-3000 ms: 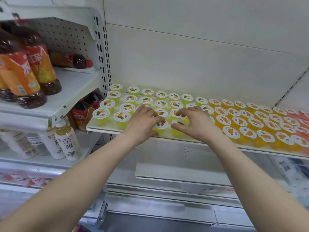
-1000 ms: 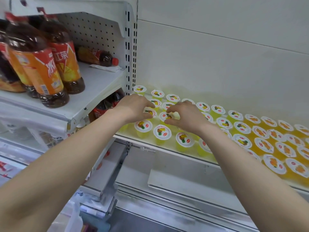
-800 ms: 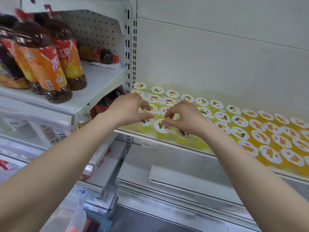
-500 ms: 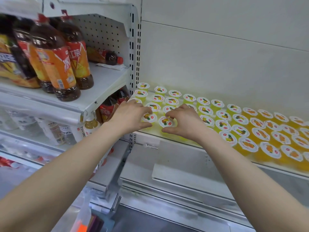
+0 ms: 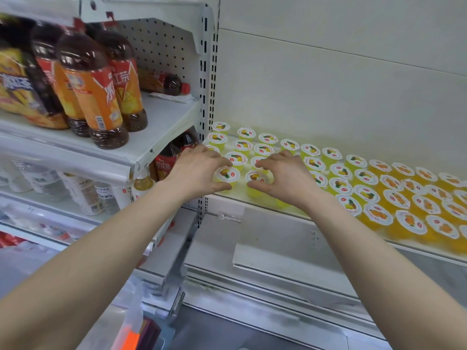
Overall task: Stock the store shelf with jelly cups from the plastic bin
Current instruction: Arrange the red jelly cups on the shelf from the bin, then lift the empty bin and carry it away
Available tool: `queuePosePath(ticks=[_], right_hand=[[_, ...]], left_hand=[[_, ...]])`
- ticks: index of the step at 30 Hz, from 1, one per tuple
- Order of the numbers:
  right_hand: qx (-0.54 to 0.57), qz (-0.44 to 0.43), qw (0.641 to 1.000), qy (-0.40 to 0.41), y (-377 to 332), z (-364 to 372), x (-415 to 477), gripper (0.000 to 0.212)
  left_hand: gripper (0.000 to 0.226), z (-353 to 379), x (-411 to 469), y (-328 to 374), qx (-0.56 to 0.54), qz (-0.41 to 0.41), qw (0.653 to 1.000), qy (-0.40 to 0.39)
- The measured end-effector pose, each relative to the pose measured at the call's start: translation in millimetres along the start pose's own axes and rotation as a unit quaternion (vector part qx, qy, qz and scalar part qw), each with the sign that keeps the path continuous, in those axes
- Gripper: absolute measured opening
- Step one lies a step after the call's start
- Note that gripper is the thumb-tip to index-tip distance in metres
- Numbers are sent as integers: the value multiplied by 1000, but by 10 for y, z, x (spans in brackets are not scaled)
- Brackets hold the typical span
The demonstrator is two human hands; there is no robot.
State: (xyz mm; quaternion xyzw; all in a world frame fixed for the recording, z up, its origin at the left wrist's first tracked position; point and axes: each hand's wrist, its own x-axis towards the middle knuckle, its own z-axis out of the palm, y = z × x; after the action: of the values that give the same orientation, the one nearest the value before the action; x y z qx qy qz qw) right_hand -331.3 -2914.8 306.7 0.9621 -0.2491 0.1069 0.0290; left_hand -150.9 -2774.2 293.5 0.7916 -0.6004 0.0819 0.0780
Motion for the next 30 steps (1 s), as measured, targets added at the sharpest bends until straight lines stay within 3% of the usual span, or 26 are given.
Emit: queuePosePath(ticks=[8, 20, 25, 30], right_hand=[[-30, -22, 998, 51, -151, -79, 22, 48], [-11, -208, 973, 99, -1143, 240, -180, 46], [22, -314, 947, 71, -1653, 622, -241, 47], [75, -388, 919, 4, -2236, 1106, -251, 44]], left_hand=[[54, -124, -286, -258, 1, -11, 999, 54], [43, -58, -1660, -526, 5, -73, 992, 104], [42, 215, -2505, -721, 1, -198, 977, 80], [41, 468, -3379, -776, -8, -357, 933, 45]])
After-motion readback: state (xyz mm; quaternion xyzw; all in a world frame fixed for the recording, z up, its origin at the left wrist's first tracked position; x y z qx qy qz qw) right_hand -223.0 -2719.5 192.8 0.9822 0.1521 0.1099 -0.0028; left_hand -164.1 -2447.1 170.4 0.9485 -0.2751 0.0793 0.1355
